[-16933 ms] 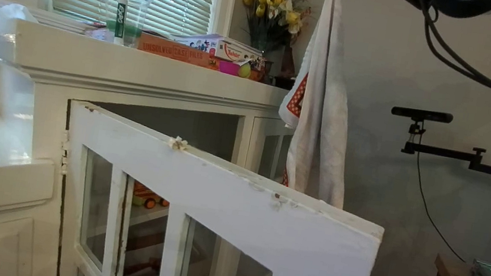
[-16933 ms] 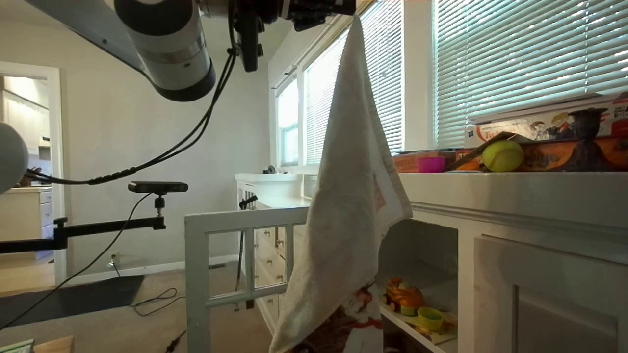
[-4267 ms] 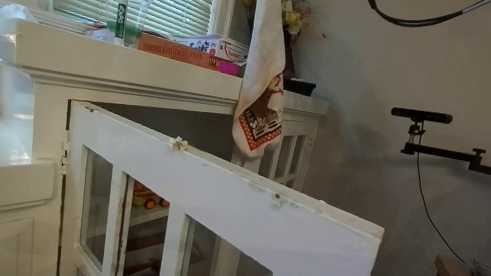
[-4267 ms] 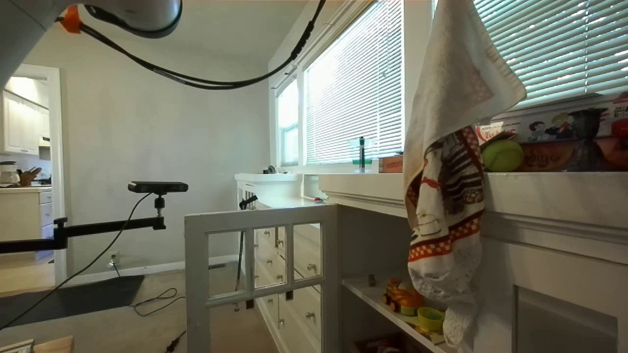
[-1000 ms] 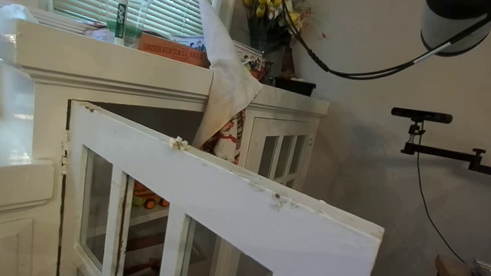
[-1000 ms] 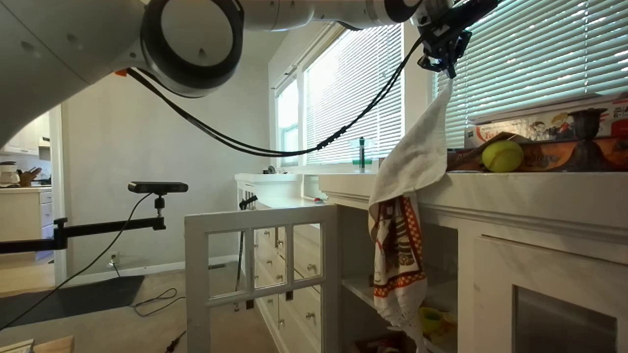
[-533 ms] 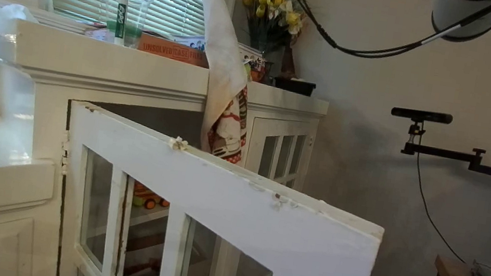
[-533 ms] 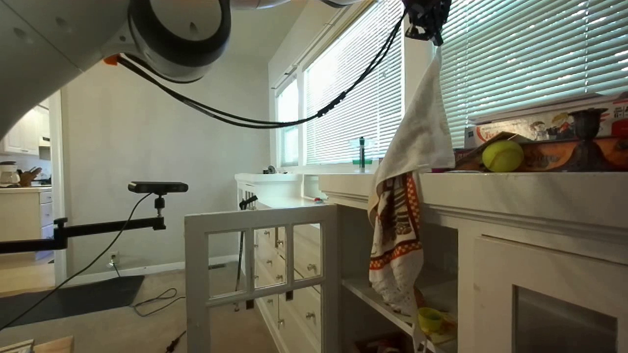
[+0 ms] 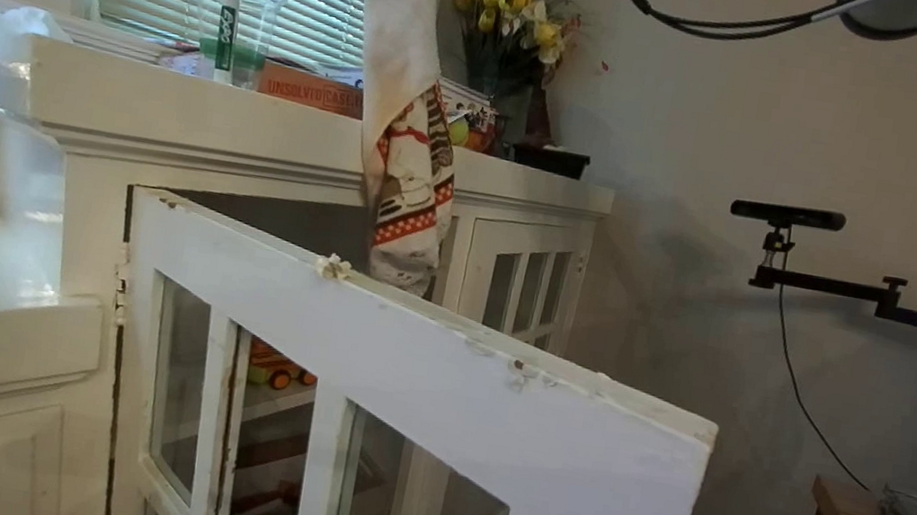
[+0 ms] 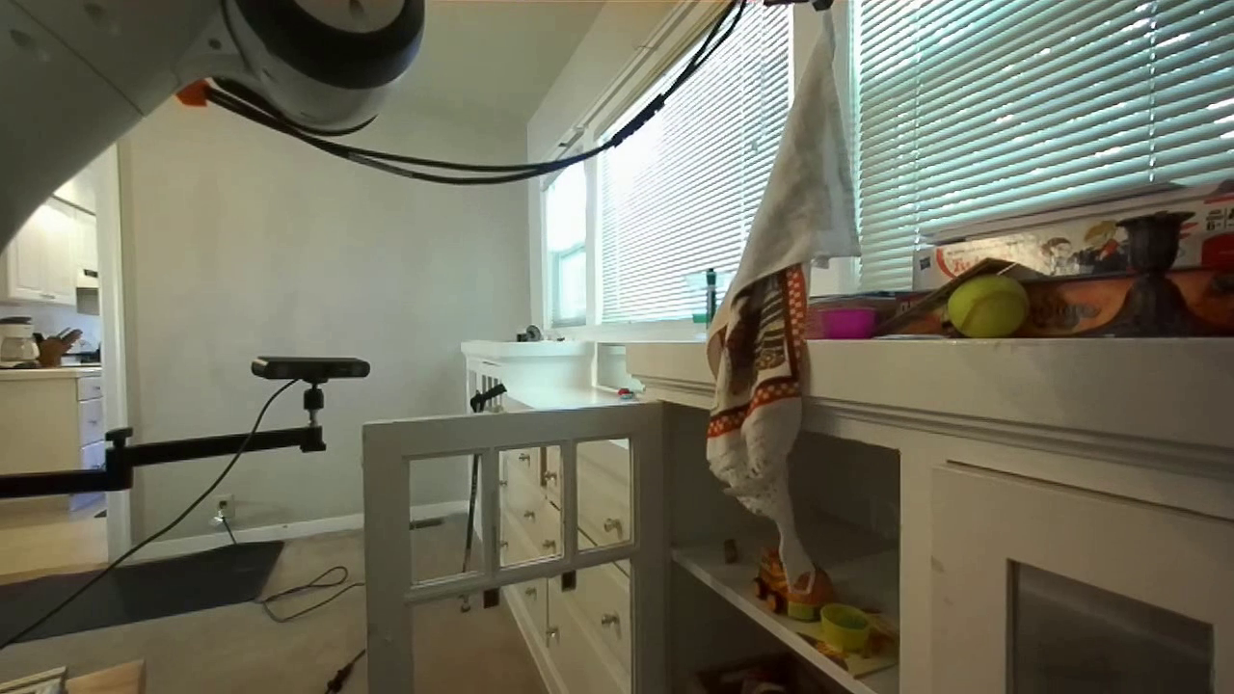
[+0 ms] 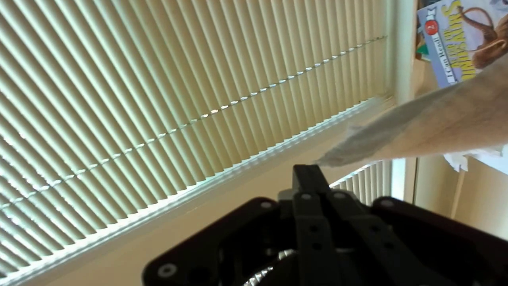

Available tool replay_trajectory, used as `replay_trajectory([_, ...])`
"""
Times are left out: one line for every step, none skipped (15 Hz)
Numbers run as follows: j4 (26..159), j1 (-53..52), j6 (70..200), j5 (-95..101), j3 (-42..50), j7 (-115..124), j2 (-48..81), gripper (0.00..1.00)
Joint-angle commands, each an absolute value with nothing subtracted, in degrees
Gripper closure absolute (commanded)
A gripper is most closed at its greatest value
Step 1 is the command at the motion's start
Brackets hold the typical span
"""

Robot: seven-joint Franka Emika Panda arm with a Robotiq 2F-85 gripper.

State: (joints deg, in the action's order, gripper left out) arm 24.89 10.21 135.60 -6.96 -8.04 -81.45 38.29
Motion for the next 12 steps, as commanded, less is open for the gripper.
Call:
replay_trajectory([24.87, 8.83, 139.24, -4.59, -6.72, -86.07, 36.51, 1.00])
replay_trajectory([24.86, 8.54, 140.21, -4.20, -6.49, -87.18, 36.13, 1.00])
replay_trajectory([24.86, 8.26, 141.10, -3.86, -6.29, -88.20, 35.66, 1.00])
replay_trajectory([24.85, 7.96, 142.26, -3.44, -6.09, -89.25, 35.29, 1.00])
replay_trajectory([24.83, 7.64, 143.21, -2.92, -5.81, -90.08, 34.89, 1.00])
replay_trajectory([24.83, 7.33, 144.47, -2.45, -5.59, -91.07, 34.57, 1.00])
replay_trajectory([24.82, 7.00, 145.36, -1.84, -5.26, -91.73, 34.13, 1.00])
replay_trajectory([24.81, 6.72, 146.62, -1.34, -5.02, -92.77, 33.79, 1.00])
replay_trajectory([24.79, 6.39, 147.68, -0.65, -4.63, -93.42, 33.42, 1.00])
replay_trajectory([24.79, 6.09, 148.74, 0.08, -4.23, -93.95, 33.00, 1.00])
replay_trajectory([24.77, 5.83, 149.88, 0.75, -3.89, -94.66, 32.58, 1.00])
replay_trajectory([24.76, 5.60, 151.32, 1.37, -3.58, -95.37, 32.26, 1.00])
